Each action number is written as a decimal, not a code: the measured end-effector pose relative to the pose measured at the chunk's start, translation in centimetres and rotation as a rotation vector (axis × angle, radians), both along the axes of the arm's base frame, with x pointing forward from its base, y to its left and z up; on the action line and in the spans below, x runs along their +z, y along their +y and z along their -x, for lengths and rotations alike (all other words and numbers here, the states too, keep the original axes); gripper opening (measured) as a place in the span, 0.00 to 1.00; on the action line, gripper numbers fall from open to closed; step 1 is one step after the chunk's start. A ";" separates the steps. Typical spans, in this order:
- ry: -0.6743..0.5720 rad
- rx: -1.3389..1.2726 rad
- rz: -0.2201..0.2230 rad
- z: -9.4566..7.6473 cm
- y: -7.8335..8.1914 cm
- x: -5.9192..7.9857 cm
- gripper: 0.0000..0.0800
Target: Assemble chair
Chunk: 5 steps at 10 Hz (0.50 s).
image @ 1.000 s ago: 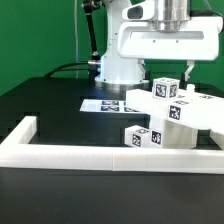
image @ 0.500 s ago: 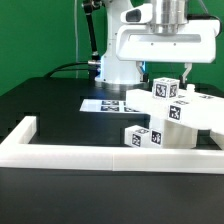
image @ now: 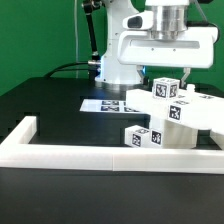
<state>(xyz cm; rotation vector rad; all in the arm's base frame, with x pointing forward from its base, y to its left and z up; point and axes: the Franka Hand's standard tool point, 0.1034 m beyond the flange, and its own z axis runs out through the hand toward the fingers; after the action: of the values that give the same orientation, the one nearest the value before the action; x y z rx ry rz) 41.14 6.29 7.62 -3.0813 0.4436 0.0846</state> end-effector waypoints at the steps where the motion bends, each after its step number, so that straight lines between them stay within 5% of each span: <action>1: 0.003 0.005 0.006 0.1 0.2 -0.4 0.81; 5: 0.001 0.044 0.034 0.2 0.3 -2.4 0.81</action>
Offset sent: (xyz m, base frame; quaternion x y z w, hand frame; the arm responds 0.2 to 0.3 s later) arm 0.0072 0.0096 -0.0191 -0.0004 0.0151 -0.0009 0.9999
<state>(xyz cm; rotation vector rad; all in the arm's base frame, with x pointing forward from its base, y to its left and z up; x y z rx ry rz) 40.91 6.54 5.27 -3.1251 0.3807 0.0808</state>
